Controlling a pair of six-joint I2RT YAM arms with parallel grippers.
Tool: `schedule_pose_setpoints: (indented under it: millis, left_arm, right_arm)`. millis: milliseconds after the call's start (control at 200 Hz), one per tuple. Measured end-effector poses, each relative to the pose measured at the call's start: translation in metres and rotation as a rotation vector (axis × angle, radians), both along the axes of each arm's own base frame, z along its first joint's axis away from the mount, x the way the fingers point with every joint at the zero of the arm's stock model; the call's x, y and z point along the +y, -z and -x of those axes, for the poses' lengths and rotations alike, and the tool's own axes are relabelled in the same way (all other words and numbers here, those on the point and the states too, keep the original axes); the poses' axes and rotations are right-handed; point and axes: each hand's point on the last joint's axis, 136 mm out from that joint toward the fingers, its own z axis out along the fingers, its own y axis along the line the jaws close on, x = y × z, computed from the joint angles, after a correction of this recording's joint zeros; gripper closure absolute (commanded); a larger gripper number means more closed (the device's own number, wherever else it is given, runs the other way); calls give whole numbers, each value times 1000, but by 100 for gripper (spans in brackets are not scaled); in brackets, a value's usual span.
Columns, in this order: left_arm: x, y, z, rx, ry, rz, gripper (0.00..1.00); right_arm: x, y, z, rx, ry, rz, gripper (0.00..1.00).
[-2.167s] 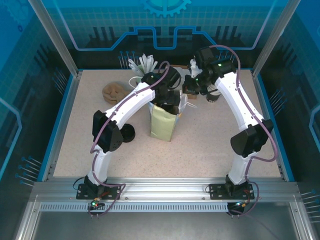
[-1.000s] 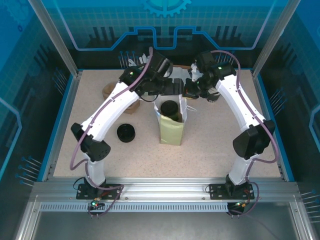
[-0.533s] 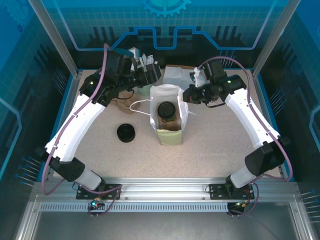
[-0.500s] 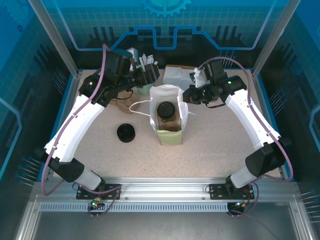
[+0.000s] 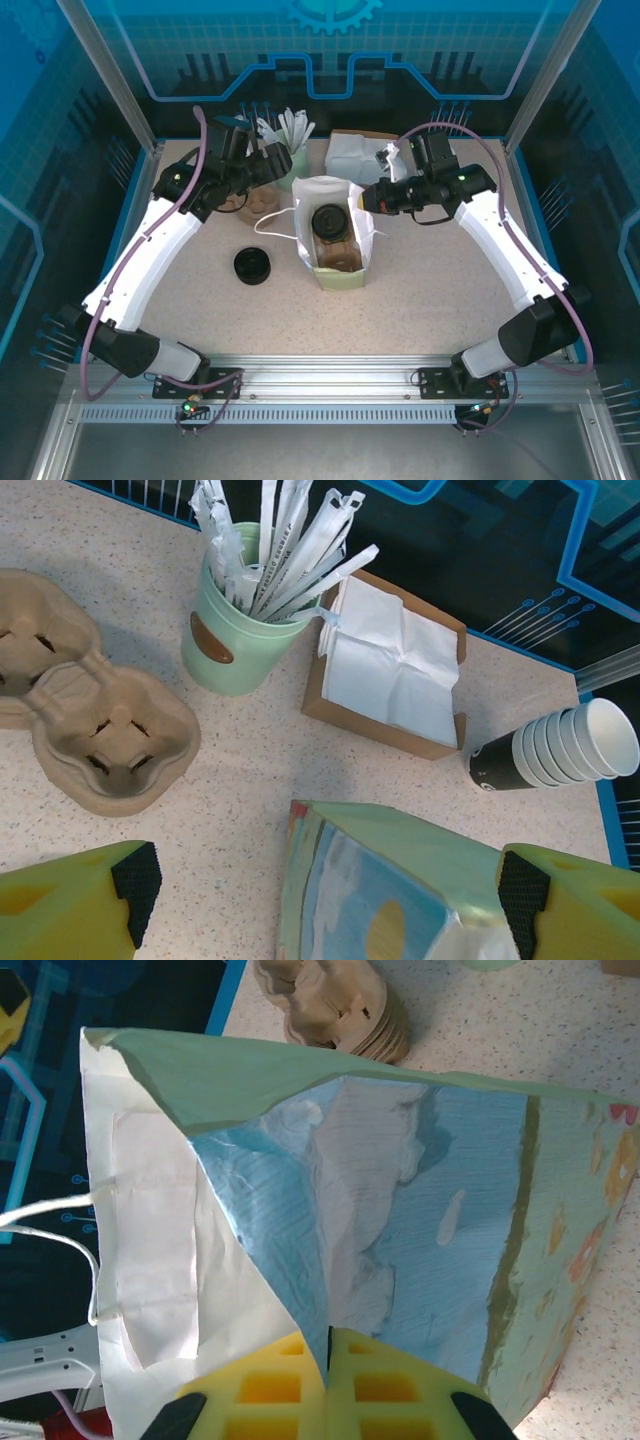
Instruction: Pack the takeout coffee
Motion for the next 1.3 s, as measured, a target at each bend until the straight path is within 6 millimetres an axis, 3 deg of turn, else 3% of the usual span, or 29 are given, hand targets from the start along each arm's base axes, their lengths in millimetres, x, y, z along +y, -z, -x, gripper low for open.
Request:
schedule_pose_setpoints:
  millis: [525,991,1301]
  left_arm:
    - [19,8,4,-2,-61,-39,10]
    - [24,15,9,12,-73,-56,6]
    - [38,19,10,28,-116,-86,4]
  right_arm:
    - [7,-8,1,-37,-31,-61,100]
    - [19,18,-46,124,8,-108,100]
    - [29,24,-52,215,19,-176,100]
